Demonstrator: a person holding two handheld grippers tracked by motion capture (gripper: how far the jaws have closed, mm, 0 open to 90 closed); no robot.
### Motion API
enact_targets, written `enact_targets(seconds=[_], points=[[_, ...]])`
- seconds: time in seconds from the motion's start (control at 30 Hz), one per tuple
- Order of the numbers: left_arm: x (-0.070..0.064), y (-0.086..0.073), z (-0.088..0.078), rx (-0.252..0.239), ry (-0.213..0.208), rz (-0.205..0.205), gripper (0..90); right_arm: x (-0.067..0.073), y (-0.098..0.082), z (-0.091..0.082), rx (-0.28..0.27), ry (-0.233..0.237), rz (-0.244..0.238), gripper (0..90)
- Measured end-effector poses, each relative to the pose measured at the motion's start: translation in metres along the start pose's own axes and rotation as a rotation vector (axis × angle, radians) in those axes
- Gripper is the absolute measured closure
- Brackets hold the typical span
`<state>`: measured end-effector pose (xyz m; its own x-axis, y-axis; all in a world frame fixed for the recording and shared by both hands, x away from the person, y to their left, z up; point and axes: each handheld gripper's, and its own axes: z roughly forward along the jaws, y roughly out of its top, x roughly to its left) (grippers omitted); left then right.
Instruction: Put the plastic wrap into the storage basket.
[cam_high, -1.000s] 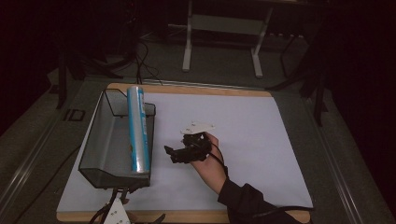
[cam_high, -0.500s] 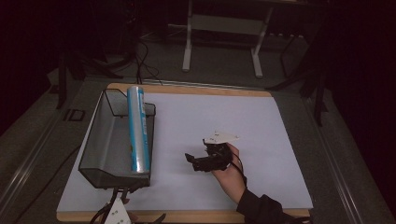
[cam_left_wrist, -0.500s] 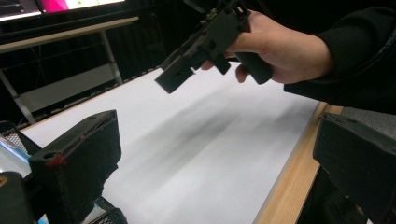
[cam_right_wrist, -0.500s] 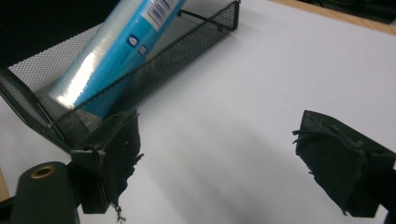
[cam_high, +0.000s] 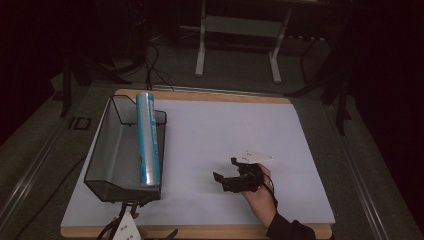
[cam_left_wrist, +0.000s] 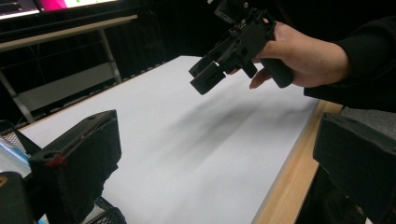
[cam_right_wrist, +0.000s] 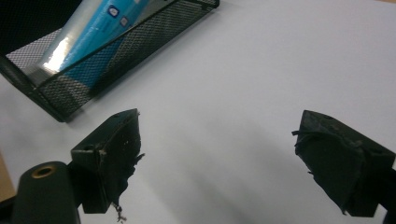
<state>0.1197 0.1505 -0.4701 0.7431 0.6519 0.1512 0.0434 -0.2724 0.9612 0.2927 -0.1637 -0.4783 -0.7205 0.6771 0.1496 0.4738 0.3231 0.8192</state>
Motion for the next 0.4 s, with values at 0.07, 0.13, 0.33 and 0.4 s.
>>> enact_targets(seconds=[0.07,0.13,0.33,0.4], points=[[-0.0008,0.0001,-0.0003,0.0,-0.003,0.001,1.8,-0.0024,-0.0014,-0.0012,-0.013,-0.006,-0.001,14.1],[-0.0007,0.0002,-0.0008,0.0,-0.004,0.002,1.8,-0.003,-0.0018,-0.0013,-0.019,-0.019,-0.017,14.1],[-0.001,0.0001,-0.0009,0.0,-0.009,0.0,1.8,-0.002,-0.0001,-0.0016,-0.038,-0.02,-0.041,14.3],[-0.0013,0.0002,-0.0008,0.001,-0.012,0.003,1.8,-0.0004,-0.0005,-0.0012,-0.036,-0.012,-0.049,14.3]])
